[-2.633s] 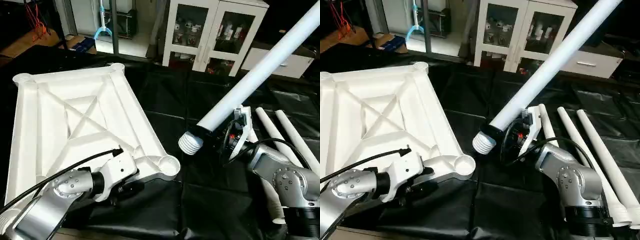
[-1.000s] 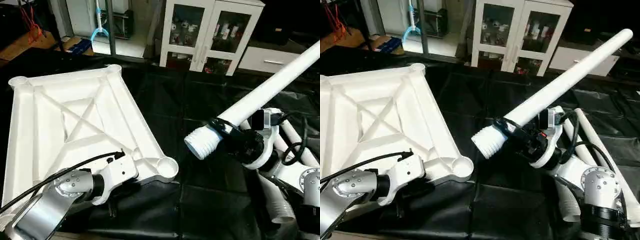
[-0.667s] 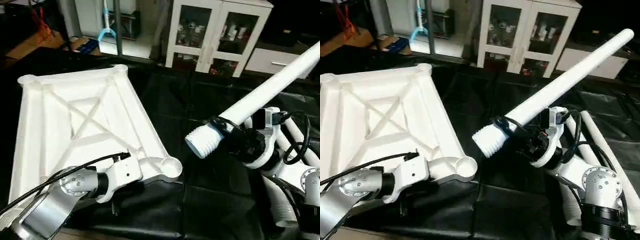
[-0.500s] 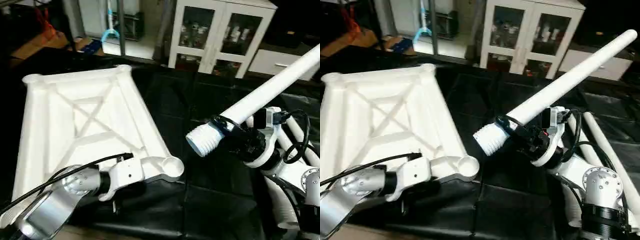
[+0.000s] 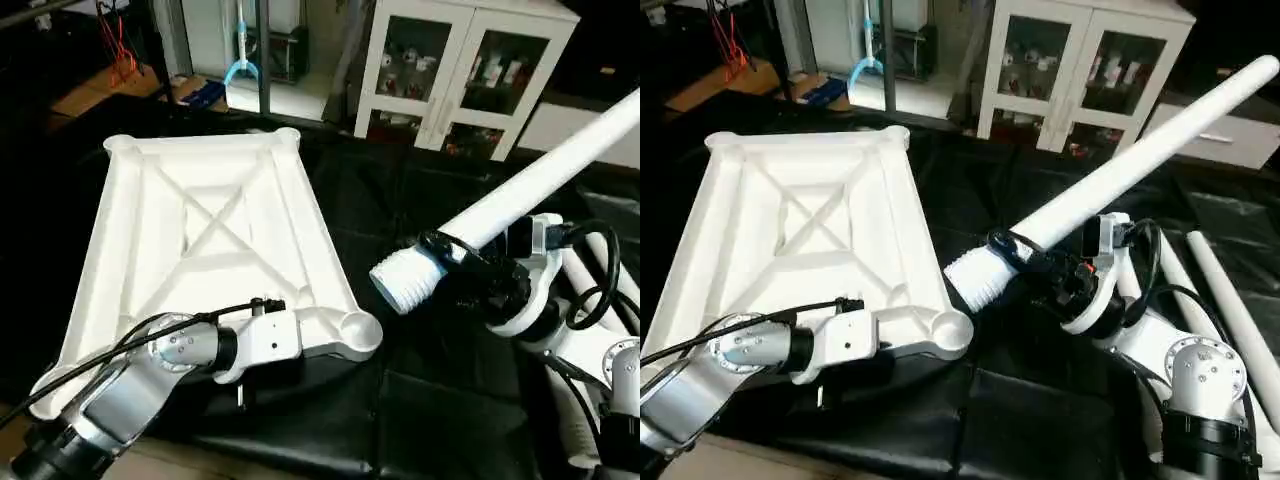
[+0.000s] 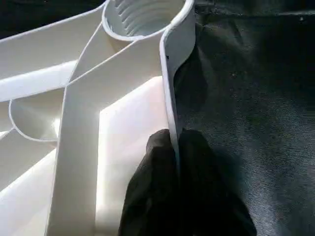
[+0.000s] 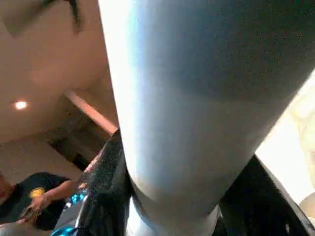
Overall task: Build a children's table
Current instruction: Pick table leg
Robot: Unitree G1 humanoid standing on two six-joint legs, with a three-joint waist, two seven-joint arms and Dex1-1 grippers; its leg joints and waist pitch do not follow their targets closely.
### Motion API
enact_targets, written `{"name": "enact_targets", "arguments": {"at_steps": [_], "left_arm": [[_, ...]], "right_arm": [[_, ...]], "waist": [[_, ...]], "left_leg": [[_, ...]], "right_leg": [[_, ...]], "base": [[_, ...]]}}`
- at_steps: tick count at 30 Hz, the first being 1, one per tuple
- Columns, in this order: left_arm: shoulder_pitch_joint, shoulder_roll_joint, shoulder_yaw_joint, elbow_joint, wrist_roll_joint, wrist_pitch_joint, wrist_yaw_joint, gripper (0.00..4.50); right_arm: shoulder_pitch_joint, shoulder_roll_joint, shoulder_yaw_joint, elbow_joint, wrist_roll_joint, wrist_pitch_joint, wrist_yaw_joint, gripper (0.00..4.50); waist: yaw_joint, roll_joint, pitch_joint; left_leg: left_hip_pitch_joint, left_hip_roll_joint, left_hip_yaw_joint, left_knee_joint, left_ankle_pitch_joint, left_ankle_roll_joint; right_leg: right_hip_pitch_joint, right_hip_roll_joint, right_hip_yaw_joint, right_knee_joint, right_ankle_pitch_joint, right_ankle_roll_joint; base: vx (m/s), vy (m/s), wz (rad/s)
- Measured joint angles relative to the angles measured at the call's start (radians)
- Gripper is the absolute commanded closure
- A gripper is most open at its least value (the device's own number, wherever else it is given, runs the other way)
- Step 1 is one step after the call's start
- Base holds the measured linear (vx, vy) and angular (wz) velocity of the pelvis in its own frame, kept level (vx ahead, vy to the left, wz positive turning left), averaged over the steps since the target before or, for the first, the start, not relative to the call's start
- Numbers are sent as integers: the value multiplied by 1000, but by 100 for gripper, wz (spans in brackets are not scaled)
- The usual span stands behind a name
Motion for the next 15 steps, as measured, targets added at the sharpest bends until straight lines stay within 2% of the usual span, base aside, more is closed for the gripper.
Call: {"name": "enact_targets", "arguments": {"at_steps": [1, 3, 5, 7, 11, 15], "left_arm": [[3, -6, 5, 1, -3, 0, 0, 446], [9, -12, 19, 8, -10, 5, 0, 446], [11, -18, 27, 8, -11, 13, 0, 446], [13, -19, 30, 4, -13, 18, 0, 446], [23, -19, 33, -9, -21, 23, -2, 446], [30, -23, 41, -14, -21, 26, -2, 446]], "right_arm": [[-4, 4, 8, -4, -35, -29, -23, 264], [-46, 19, 42, 27, -169, -105, -144, 264], [-92, 40, 47, 102, -235, -121, -274, 264], [-106, 62, 29, 150, -224, -113, -324, 264], [-114, 79, -29, 203, -154, -82, -368, 264], [-114, 69, -32, 206, -150, -72, -368, 264]], "waist": [[-2, 0, 0], [-9, 1, -1], [-14, 2, 0], [-14, 2, 0], [-12, 4, 1], [-11, 3, 1]], "left_leg": [[0, 0, 0, 0, 0, 0], [0, 0, 0, 0, 1, -1], [-1, 0, 0, 0, 1, -2], [-1, 0, 0, -1, 1, -2], [-2, 0, 1, -1, 1, -2], [-1, 0, 4, -5, 3, 1]], "right_leg": [[0, 0, 0, 0, 0, 0], [-2, 0, 0, 0, -1, 1], [-3, 0, 0, 0, -1, 1], [-3, 0, 0, 0, -1, 2], [-3, 0, 1, 0, -2, 3], [-4, 0, 1, 0, 0, 0]], "base": [[0, 0, 0], [0, 0, 0], [0, 0, 0], [0, 0, 0], [0, 0, 0], [0, 0, 0]]}}
